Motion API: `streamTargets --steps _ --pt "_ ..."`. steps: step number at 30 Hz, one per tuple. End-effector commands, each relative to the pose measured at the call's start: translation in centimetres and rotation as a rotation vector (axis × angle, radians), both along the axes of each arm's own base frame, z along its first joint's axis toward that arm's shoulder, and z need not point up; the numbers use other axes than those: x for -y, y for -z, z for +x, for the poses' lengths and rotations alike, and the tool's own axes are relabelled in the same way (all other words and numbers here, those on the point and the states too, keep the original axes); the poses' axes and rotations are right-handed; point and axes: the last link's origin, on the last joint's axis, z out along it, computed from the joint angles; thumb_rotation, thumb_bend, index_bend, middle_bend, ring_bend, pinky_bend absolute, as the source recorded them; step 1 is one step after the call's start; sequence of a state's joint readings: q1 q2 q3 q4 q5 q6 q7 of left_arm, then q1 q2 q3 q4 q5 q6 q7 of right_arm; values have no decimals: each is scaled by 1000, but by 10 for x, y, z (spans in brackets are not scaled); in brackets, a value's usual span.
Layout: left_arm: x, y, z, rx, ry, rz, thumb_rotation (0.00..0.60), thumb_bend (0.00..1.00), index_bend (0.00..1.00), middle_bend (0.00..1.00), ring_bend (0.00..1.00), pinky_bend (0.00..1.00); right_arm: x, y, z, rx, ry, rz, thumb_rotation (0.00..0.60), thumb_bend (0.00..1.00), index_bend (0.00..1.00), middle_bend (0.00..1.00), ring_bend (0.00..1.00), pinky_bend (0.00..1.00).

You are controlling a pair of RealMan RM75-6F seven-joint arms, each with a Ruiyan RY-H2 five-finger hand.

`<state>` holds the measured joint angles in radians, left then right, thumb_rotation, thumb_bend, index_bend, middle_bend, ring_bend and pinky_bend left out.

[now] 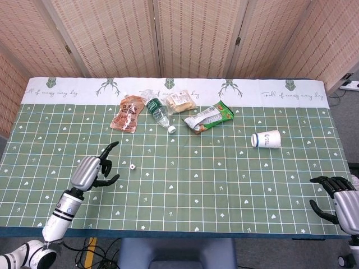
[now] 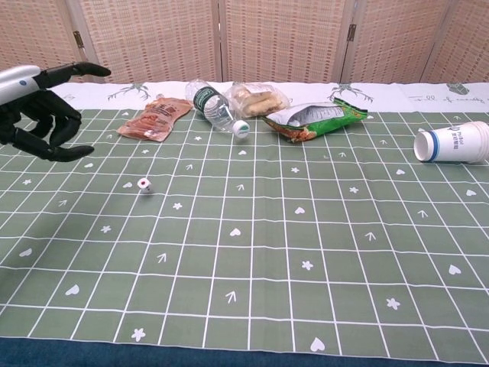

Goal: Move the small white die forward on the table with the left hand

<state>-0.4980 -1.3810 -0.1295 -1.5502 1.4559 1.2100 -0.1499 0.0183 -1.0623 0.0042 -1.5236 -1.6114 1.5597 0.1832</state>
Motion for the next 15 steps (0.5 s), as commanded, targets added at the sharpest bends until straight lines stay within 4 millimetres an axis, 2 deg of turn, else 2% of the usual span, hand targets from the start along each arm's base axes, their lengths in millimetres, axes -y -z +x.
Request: streamTargets --steps 1,4,6,15 --pt "4 -5 -8 -33 -22 20 600 288 6 695 585 797 0 -1 0 -1 0 -1 600 244 340 348 344 267" --pt "7 -15 -17 -67 -60 55 600 288 6 560 473 691 0 -2 0 -3 3 -3 600 245 340 348 344 267" --pt "9 -24 -25 -76 -94 88 600 287 8 506 419 635 0 -2 0 -2 5 -3 600 245 340 348 344 267" --pt "32 -62 -68 -213 -207 178 600 287 63 457 366 531 4 -1 1 -10 4 4 600 244 340 348 344 267"
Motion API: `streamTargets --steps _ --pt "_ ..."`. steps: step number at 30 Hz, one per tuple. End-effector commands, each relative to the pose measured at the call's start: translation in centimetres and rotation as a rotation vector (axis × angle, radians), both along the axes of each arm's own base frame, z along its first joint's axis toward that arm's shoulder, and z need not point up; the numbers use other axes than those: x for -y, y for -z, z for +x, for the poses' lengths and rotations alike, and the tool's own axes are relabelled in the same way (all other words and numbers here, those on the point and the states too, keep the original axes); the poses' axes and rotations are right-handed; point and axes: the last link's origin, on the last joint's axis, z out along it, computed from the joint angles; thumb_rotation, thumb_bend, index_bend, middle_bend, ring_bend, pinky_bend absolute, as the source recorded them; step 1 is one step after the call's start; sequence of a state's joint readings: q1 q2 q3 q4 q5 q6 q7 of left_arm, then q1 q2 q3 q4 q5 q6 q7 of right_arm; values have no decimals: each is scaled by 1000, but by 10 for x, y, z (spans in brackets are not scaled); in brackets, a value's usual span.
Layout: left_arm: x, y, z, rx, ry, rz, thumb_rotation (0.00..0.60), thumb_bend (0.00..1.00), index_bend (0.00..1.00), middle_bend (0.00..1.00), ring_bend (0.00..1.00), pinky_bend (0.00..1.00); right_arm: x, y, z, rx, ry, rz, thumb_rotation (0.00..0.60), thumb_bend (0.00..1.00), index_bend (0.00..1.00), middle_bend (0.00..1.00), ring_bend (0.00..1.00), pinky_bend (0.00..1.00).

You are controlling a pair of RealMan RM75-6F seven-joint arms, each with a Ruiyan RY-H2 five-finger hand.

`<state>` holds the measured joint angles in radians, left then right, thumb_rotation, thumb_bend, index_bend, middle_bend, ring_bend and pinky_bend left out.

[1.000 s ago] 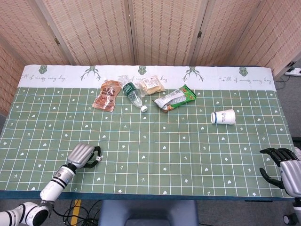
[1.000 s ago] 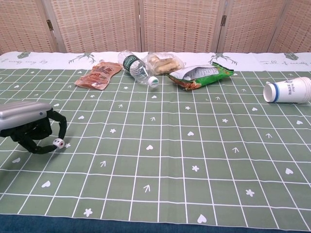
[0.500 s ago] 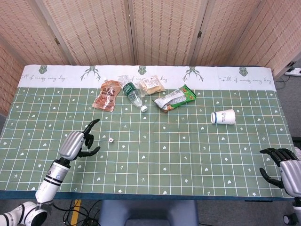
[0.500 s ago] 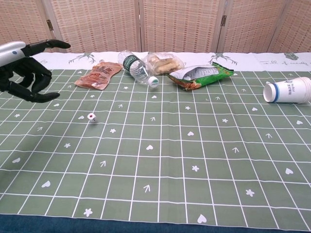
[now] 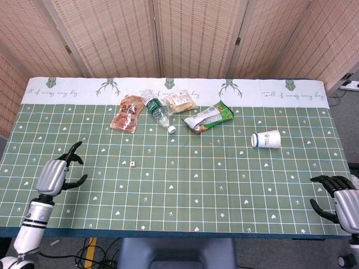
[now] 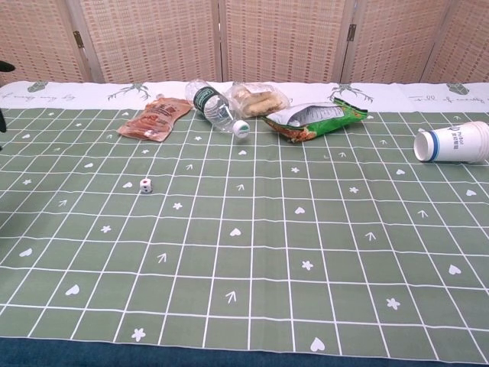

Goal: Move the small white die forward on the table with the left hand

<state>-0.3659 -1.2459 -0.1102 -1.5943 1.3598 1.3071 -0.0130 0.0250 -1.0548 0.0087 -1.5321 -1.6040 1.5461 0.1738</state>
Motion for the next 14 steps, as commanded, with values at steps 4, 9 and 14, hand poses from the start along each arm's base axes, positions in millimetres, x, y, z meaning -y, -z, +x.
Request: streamTargets --steps 4,9,14 --pt "23 -25 -28 -84 -84 74 600 288 98 449 358 511 3 1 2 -4 -7 5 600 244 340 348 344 267" --pt "46 -38 -44 -108 -147 106 600 287 128 446 351 489 6 3 2 -2 -11 12 600 244 340 348 344 267" --pt "65 -43 -51 -139 -160 154 600 287 158 443 349 469 9 6 3 1 -18 23 600 244 340 348 344 267"
